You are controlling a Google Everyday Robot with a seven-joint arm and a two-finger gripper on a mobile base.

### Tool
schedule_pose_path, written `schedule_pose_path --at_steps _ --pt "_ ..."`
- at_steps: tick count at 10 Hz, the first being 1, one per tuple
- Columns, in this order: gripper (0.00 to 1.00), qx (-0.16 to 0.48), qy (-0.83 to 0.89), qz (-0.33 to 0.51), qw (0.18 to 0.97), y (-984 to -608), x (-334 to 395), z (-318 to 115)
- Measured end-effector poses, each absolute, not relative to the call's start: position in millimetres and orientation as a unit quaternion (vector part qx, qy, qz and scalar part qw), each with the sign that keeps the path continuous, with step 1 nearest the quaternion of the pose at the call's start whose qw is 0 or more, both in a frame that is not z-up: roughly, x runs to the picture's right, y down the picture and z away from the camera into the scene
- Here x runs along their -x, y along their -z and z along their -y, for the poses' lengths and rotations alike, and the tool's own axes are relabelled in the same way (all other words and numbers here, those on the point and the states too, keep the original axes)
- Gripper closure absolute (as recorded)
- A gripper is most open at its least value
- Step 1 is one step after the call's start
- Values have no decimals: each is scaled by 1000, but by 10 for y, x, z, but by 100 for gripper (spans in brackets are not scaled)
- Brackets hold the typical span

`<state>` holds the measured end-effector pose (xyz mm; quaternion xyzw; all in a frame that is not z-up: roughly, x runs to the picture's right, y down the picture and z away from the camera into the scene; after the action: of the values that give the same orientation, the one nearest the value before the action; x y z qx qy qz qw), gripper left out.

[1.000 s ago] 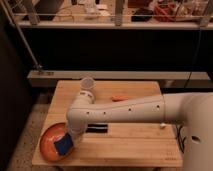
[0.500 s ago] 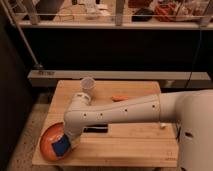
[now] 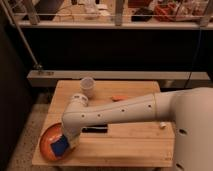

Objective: Place the white sponge in the ceramic bowl

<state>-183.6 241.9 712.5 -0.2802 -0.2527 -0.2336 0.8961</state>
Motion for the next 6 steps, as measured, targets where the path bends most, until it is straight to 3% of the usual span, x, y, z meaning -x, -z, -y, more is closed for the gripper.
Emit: schedule_pose_path --at_steps 4,6 --pt "99 277 237 253 896 -7153 1890 -2426" --pt "84 276 239 253 896 -7166 1919 -2425"
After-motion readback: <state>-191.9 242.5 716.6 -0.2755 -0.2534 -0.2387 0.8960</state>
